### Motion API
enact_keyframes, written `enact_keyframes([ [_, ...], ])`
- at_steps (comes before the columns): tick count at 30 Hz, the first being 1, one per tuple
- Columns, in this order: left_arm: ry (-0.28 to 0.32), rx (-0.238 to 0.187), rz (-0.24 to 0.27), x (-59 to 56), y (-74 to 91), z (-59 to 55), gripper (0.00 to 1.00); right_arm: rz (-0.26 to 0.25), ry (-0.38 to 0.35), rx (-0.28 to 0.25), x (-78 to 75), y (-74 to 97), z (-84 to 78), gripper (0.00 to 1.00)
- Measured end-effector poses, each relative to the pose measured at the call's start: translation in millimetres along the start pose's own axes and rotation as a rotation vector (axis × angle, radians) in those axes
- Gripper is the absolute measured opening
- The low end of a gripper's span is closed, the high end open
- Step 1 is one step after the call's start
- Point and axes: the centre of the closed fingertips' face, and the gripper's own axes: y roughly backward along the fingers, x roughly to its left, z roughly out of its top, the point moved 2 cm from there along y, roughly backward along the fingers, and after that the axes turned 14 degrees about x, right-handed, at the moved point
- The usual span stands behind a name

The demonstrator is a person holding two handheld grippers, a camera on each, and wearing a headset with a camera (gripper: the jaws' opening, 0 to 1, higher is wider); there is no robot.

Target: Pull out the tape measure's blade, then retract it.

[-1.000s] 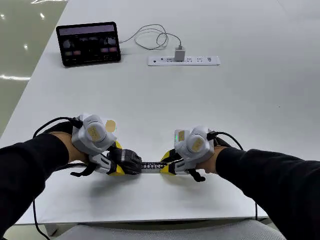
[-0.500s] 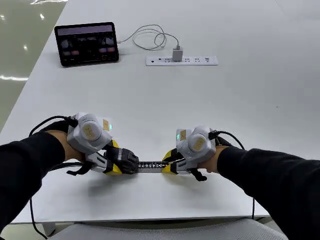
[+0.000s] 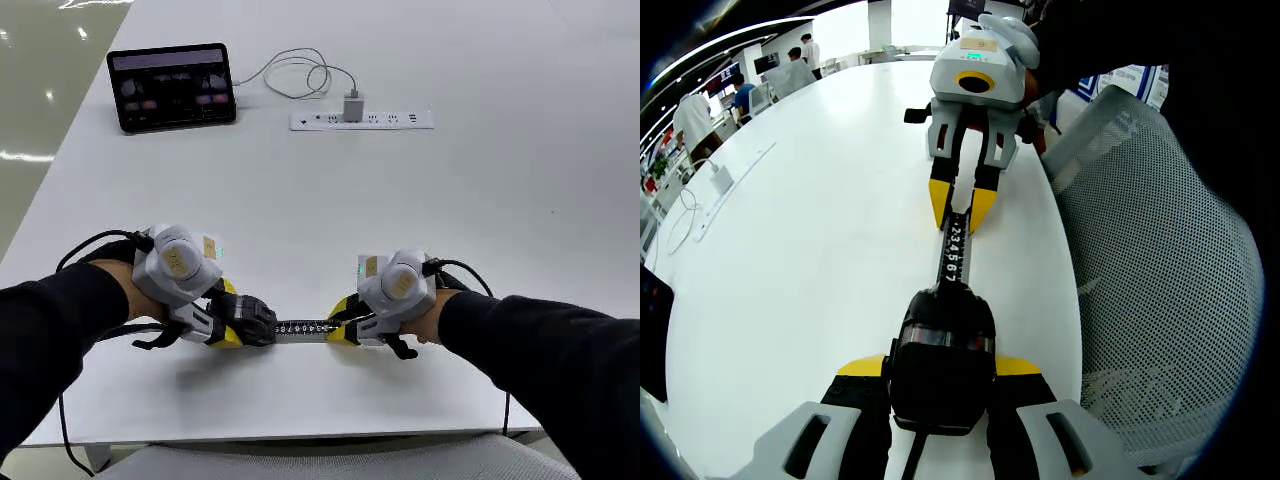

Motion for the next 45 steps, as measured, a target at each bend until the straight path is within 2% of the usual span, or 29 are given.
enact_keyframes([
  [45,0.007,0.002,0.005,2.5,-1.4,-0.2,0.33,-0.016,-0.021,0.027,-3.4,17.9,-32.7,0.1],
])
